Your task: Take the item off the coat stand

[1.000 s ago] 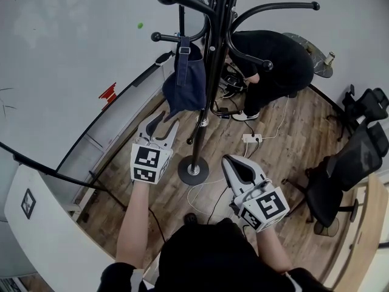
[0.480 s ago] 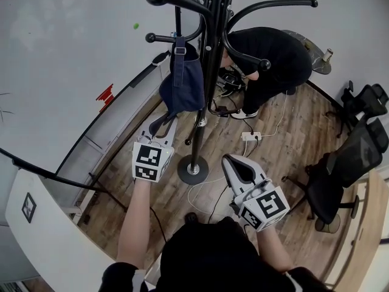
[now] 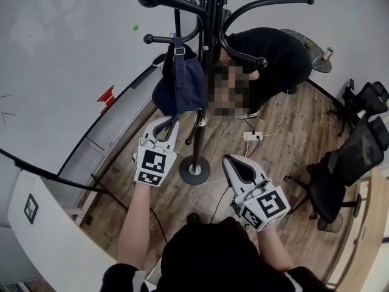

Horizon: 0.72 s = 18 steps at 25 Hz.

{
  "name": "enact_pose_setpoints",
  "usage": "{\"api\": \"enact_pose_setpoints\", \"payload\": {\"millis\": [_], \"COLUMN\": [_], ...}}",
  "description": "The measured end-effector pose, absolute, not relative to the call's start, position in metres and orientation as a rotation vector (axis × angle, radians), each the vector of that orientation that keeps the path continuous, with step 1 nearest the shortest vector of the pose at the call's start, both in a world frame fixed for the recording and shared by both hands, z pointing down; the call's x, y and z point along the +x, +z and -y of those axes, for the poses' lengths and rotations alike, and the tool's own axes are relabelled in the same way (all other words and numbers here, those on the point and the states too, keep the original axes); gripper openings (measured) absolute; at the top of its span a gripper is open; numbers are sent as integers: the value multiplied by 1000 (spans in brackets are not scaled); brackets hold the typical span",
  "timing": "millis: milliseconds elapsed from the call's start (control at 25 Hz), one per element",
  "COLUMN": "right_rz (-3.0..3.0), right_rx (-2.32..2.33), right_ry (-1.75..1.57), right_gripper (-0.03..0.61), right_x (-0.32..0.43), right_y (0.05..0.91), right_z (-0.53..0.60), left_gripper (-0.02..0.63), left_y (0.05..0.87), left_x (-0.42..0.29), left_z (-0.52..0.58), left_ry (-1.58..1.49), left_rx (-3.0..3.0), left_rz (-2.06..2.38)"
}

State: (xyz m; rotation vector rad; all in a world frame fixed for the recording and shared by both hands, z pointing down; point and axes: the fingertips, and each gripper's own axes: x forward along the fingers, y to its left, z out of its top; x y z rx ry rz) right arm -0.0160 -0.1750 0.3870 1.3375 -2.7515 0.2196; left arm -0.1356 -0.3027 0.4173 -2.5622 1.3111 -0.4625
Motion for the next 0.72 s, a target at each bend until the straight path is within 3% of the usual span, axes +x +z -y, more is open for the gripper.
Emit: {"api": "enact_pose_setpoints", "payload": {"millis": [320, 720], "right_rz": [2765, 2759], "right_rx": [1342, 1326], "right_ry": [214, 200], "right_gripper": [31, 31], "right_x": [-9, -44], "right_y": [384, 385], "right_z": [173, 177], "left_gripper": [31, 31], "left_y": [409, 393], "left_x": [-136, -193], "left_z": [298, 299], "left_ry": [-474, -351], "left_rx": [-2523, -2457], "left_rz": [-1329, -1455]}}
